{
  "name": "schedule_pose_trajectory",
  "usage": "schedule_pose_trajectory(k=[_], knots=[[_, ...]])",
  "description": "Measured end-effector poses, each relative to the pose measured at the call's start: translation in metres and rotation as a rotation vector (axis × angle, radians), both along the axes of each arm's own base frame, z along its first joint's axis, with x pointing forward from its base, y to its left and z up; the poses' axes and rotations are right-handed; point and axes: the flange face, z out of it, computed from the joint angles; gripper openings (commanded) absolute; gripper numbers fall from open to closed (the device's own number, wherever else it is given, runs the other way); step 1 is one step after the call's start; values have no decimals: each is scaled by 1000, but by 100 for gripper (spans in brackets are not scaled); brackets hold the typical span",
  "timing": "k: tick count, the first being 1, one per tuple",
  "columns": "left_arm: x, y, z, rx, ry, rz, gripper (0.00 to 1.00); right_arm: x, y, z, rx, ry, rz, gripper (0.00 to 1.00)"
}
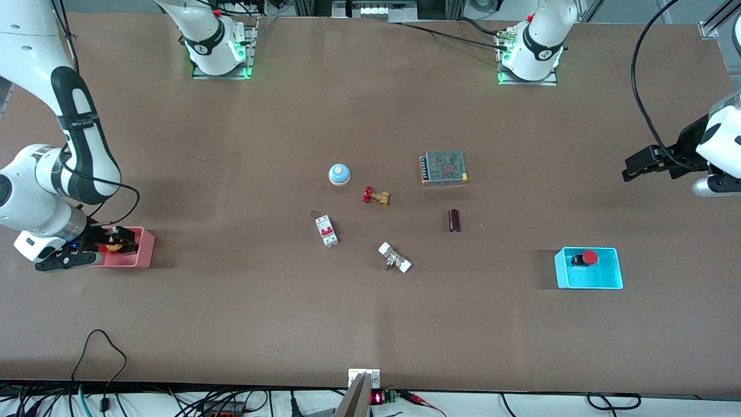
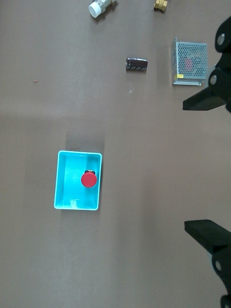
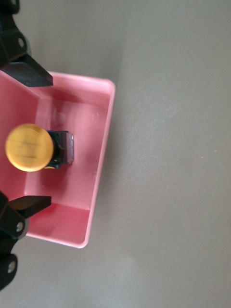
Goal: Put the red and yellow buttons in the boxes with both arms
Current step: 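Release the yellow button into the pink box and raise both grippers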
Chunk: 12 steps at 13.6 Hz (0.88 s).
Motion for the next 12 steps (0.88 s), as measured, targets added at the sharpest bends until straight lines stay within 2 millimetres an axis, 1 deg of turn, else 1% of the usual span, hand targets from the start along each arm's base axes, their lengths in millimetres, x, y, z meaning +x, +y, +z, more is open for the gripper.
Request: schedule_pose_trajectory(k=[1, 2, 4, 5, 6, 7, 9, 10, 11, 12], knots=[[-1, 0, 8, 0, -4, -4, 100, -1, 1, 16, 4, 13, 0, 100], [-2, 0, 13, 1, -4, -7, 100, -3, 2, 36, 8, 24, 0, 100], [-3, 0, 15, 3, -3, -10, 100, -10, 8, 81, 16, 42, 4, 100], [-3, 0, 15, 4, -3, -10, 100, -15, 16, 107, 21, 52, 14, 100], [-3, 1, 15, 5, -2, -9, 100, -19, 31, 135, 27, 61, 28, 100], [-4, 2, 15, 5, 0, -8, 100, -25, 49, 166, 34, 68, 25, 100], [-5, 3, 13, 5, 9, -6, 100, -41, 88, 226, 43, 72, -34, 100], [-6, 4, 12, 5, 12, -4, 100, -50, 109, 252, 47, 75, -59, 100], [-7, 7, 12, 5, 14, 0, 100, -58, 130, 273, 48, 80, -71, 100], [-8, 8, 11, 6, 16, 3, 100, -64, 148, 288, 44, 77, -78, 100]])
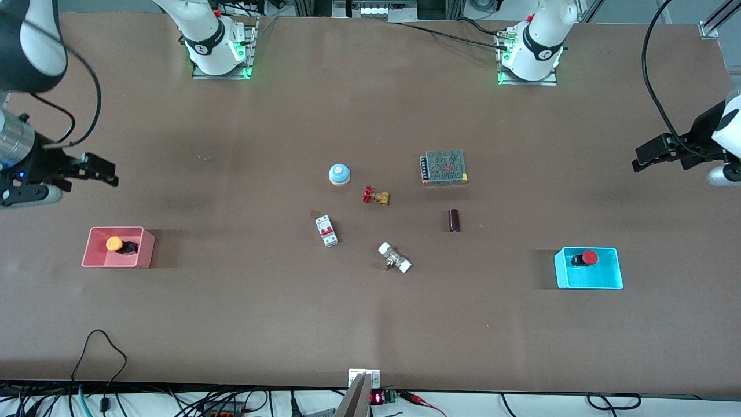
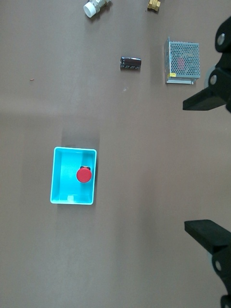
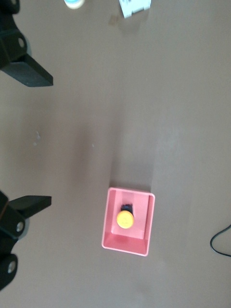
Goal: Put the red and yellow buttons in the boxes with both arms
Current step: 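Release the yellow button into the pink box and raise both grippers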
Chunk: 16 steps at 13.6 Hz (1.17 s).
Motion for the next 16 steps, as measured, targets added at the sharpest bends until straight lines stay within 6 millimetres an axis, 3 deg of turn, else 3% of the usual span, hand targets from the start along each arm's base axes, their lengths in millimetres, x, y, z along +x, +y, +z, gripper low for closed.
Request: schedule_pose_trajectory(k=[3, 9, 16], knots=[[-3, 0, 1, 1, 1, -2, 100, -10, 33, 21, -9, -23, 15, 100], [-4, -1, 2, 1, -2, -5, 100, -21, 23, 12, -18, 85, -3, 100], [-5, -1, 3, 1, -3, -7, 100, -26, 23, 23, -21, 84, -41, 100]])
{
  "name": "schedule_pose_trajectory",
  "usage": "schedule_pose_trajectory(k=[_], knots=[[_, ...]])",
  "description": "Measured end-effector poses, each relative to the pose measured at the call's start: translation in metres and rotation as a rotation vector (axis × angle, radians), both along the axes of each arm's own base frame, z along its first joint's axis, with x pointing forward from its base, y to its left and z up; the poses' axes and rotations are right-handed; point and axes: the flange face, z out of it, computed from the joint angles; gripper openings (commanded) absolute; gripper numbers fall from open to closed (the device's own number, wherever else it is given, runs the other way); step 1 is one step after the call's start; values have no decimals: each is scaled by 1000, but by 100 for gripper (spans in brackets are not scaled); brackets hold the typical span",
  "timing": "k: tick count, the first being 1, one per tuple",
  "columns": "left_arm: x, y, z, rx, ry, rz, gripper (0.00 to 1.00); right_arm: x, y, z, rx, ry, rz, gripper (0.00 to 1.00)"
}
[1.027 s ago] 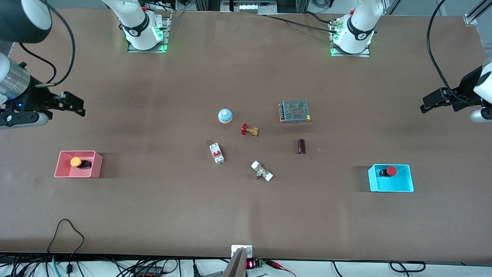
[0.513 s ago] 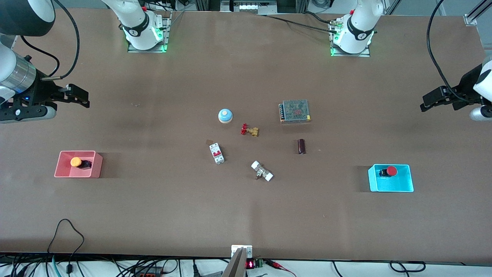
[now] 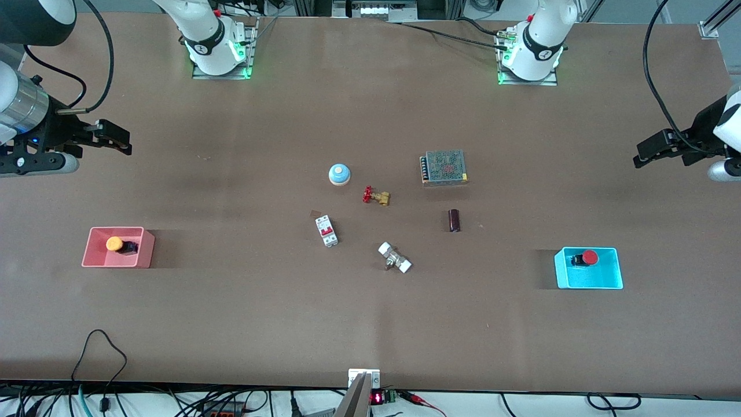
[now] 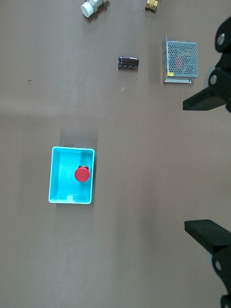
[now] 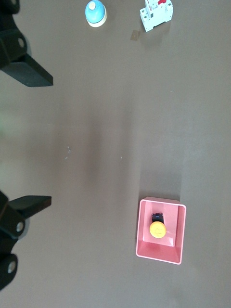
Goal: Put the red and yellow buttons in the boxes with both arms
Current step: 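Release the yellow button into the pink box and raise both grippers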
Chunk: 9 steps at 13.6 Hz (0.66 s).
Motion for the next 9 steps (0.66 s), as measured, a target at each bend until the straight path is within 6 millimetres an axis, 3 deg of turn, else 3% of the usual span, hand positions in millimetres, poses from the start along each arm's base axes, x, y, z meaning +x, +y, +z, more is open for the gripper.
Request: schedule_pose_trajectory(k=[9], knots=[[0, 1, 0, 0, 1, 1, 100, 0, -6, 0, -1, 2, -14, 100]])
